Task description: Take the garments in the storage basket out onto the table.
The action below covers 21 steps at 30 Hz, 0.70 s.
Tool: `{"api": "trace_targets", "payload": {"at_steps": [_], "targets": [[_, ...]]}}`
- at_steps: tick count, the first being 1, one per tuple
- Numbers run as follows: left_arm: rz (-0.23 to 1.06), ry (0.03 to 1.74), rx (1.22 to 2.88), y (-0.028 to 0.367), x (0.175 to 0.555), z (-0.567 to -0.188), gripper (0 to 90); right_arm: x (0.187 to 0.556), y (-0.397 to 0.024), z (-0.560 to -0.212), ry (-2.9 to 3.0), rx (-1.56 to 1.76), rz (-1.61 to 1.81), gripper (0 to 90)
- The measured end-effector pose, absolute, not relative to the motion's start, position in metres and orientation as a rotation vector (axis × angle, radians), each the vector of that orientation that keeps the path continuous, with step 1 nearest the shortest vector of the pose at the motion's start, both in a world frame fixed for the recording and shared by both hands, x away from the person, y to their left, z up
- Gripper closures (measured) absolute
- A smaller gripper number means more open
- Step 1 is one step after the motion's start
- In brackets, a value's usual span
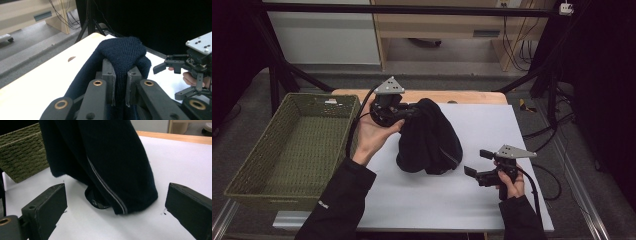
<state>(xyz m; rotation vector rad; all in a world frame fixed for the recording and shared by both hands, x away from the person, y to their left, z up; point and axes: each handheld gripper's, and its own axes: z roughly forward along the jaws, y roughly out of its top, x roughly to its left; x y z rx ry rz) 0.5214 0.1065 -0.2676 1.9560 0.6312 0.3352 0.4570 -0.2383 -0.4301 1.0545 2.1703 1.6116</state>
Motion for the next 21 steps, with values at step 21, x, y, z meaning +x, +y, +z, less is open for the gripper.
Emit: {"api": "trace_targets", "payload": {"at_steps": [21], "targets": [[0.283,0.64,2.037,0.097,0.526,-0.324,79.5,0.457,-0.238,-0.43,2.169,1.055,1.609,3.8]]}}
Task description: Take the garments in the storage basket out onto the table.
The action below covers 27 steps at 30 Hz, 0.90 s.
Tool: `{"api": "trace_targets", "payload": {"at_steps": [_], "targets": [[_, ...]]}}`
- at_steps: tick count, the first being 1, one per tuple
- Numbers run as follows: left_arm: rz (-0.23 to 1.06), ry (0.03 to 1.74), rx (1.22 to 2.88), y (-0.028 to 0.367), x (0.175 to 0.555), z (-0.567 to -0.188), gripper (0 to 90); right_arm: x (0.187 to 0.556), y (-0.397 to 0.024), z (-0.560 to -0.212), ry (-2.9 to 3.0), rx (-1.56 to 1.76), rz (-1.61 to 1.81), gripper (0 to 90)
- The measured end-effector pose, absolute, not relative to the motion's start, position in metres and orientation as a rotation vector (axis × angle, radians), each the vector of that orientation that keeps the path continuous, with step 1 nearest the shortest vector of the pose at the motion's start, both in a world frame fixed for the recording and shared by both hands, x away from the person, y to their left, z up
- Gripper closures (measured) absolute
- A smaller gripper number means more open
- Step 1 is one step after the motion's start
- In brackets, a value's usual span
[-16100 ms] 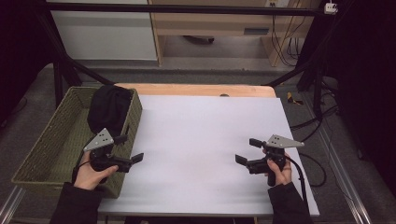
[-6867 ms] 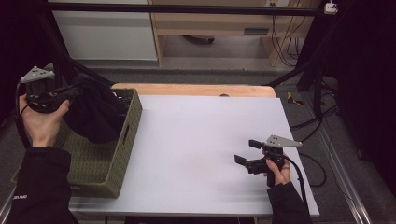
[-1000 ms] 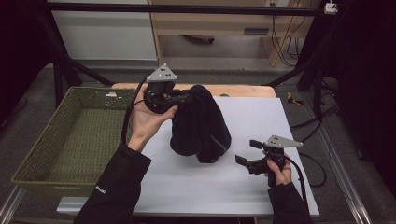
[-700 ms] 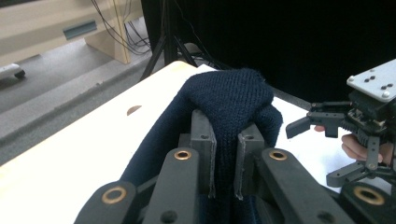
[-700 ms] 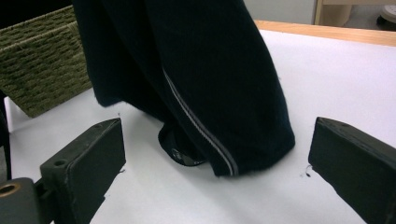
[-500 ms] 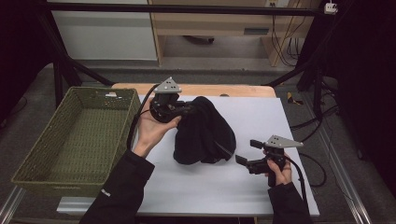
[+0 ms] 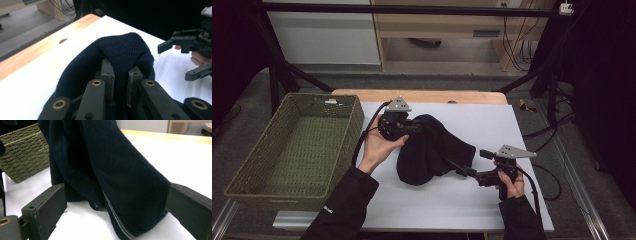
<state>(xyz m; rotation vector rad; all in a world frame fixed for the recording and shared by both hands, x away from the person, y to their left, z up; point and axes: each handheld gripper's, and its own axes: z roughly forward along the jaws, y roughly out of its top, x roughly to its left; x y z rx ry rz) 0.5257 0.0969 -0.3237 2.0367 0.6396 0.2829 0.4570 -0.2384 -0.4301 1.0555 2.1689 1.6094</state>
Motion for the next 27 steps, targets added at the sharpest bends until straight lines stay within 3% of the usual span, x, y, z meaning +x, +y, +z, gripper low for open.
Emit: {"api": "trace_targets", "payload": {"at_steps": [6,11,14,15,21,27], "targets": [[0.264,0.639,2.046,0.094,0.527,-0.344,76.9,0.457,-0.238,-0.43,2.168,1.058,1.612,3.8],[0.256,0.647,2.011,0.097,0.529,-0.356,69.4,0.457,-0.238,-0.43,2.168,1.059,1.61,3.8],[0.242,0.663,1.998,0.101,0.529,-0.358,56.3,0.457,-0.238,-0.43,2.168,1.064,1.61,3.9],[0.254,0.667,1.991,0.102,0.529,-0.358,56.3,0.457,-0.238,-0.43,2.168,1.064,1.61,3.9],[0.23,0.698,1.945,0.112,0.52,-0.354,23.1,0.457,-0.237,-0.43,2.17,1.067,1.611,3.8],[0.303,0.698,1.966,0.124,0.505,-0.356,9.0,0.457,-0.236,-0.431,2.175,1.064,1.611,3.8]]}}
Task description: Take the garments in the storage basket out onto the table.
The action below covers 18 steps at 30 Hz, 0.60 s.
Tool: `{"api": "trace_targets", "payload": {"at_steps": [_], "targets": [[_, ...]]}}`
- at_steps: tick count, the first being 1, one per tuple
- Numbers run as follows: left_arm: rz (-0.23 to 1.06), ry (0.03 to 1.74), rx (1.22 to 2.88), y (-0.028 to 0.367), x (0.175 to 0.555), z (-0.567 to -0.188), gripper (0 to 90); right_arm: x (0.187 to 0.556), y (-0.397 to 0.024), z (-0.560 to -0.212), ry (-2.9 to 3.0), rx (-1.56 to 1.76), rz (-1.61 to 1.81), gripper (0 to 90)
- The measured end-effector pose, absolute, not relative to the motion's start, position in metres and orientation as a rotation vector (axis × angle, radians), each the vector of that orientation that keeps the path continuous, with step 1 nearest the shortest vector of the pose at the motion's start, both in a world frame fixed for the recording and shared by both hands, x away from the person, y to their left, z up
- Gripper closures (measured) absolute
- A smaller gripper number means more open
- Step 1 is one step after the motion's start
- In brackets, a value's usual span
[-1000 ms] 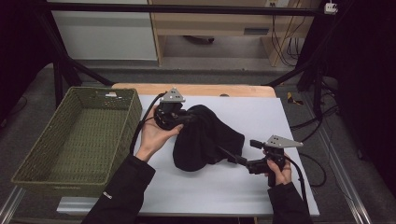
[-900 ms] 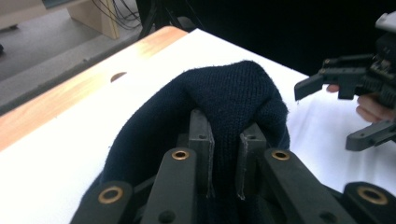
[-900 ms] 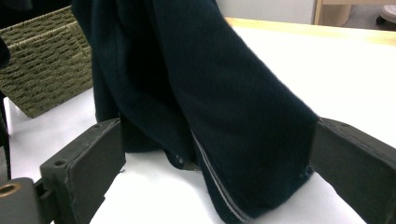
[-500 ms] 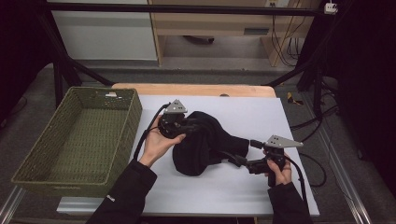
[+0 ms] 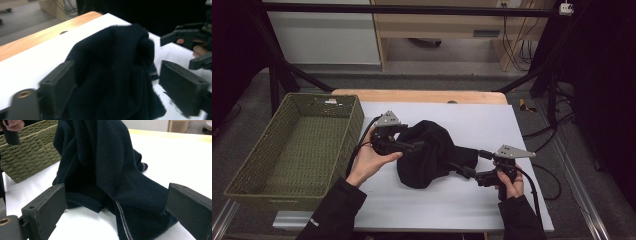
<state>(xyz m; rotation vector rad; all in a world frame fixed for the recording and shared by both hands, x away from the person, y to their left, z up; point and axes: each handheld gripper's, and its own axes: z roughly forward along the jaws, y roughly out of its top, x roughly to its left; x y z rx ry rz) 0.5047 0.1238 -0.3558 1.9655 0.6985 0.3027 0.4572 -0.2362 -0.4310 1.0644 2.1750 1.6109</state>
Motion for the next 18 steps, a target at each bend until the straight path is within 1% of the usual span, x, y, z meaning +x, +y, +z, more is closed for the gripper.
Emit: {"api": "trace_targets", "payload": {"at_steps": [1,7,13,18], "targets": [[0.305,0.7,1.969,0.126,0.503,-0.357,6.5,0.457,-0.236,-0.431,2.178,1.063,1.608,3.8],[0.288,0.71,1.965,0.135,0.491,-0.366,1.5,0.457,-0.236,-0.431,2.178,1.065,1.608,3.8],[0.314,0.741,1.956,0.144,0.479,-0.38,1.4,0.457,-0.234,-0.431,2.184,1.069,1.6,3.7],[0.29,0.76,1.954,0.152,0.471,-0.394,1.4,0.457,-0.232,-0.432,2.191,1.066,1.599,3.6]]}}
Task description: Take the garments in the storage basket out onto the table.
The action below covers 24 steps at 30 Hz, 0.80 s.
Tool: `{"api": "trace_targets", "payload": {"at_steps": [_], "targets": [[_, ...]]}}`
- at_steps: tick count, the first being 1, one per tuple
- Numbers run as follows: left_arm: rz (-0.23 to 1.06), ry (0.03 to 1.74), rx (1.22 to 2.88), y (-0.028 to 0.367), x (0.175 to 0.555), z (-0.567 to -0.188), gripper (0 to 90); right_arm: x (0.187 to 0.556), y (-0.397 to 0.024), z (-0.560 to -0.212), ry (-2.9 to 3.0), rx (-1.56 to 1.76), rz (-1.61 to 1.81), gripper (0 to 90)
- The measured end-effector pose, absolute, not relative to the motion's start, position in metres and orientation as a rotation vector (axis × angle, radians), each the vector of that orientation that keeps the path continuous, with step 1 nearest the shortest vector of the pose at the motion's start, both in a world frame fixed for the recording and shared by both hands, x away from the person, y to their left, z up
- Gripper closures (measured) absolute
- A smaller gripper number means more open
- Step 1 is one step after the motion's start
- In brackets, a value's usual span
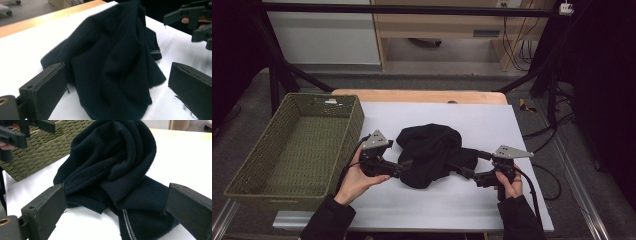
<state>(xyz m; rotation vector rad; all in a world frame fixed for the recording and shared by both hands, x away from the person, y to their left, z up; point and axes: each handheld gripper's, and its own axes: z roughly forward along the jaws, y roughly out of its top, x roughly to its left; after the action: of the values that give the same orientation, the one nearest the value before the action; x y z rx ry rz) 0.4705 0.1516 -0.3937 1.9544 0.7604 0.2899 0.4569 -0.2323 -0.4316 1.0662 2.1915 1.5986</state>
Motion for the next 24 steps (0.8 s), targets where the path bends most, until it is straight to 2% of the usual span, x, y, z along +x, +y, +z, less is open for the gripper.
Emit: {"api": "trace_targets", "payload": {"at_steps": [12,24], "targets": [[0.267,0.827,1.957,0.164,0.467,-0.424,2.5,0.456,-0.219,-0.434,2.229,1.058,1.572,3.6],[0.23,0.853,2.02,0.153,0.472,-0.449,10.6,0.455,-0.203,-0.436,2.262,1.033,1.551,3.6]]}}
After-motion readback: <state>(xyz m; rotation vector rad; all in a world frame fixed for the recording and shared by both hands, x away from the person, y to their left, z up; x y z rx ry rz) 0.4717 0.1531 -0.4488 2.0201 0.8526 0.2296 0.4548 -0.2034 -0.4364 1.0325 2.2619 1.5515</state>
